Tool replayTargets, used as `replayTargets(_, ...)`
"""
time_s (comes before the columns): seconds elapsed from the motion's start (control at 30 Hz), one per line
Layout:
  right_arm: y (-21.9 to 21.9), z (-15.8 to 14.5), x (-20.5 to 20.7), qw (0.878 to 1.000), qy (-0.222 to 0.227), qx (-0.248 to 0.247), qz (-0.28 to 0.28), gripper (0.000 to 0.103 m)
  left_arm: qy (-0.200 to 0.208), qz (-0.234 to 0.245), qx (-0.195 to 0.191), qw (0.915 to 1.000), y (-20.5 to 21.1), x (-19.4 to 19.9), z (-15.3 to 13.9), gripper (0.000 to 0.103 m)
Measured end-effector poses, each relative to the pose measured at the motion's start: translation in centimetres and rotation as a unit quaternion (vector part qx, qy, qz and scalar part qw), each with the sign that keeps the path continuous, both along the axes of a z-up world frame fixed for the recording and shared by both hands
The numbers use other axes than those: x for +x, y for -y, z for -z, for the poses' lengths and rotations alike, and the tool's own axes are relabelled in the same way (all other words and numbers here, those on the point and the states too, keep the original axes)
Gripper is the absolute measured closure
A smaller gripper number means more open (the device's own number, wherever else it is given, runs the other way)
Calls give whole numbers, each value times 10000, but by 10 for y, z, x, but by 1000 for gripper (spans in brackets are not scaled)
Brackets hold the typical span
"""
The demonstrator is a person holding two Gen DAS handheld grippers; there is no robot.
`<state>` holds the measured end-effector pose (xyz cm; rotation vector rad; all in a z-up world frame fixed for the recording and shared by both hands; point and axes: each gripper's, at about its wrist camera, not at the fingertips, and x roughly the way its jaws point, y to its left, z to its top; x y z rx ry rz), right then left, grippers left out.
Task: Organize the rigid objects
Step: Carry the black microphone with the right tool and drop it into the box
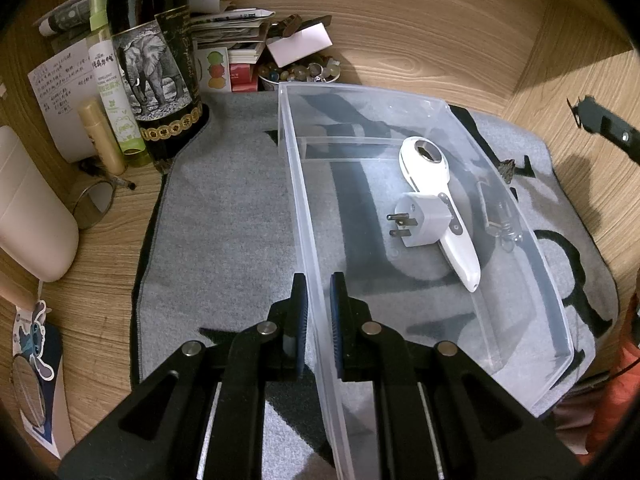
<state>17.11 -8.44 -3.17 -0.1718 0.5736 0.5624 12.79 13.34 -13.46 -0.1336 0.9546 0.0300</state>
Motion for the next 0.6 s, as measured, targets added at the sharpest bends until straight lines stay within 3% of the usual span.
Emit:
replayTargets(0.3, -34, 4, -6, 9988, -21, -73, -478, 45, -1, -3, -11, 10000, -3, 1, -1, 93)
replayTargets(0.6, -64, 33, -12, 9945, -378, -449, -870, 45, 0, -4, -19, 10000, -3, 1, -1, 93)
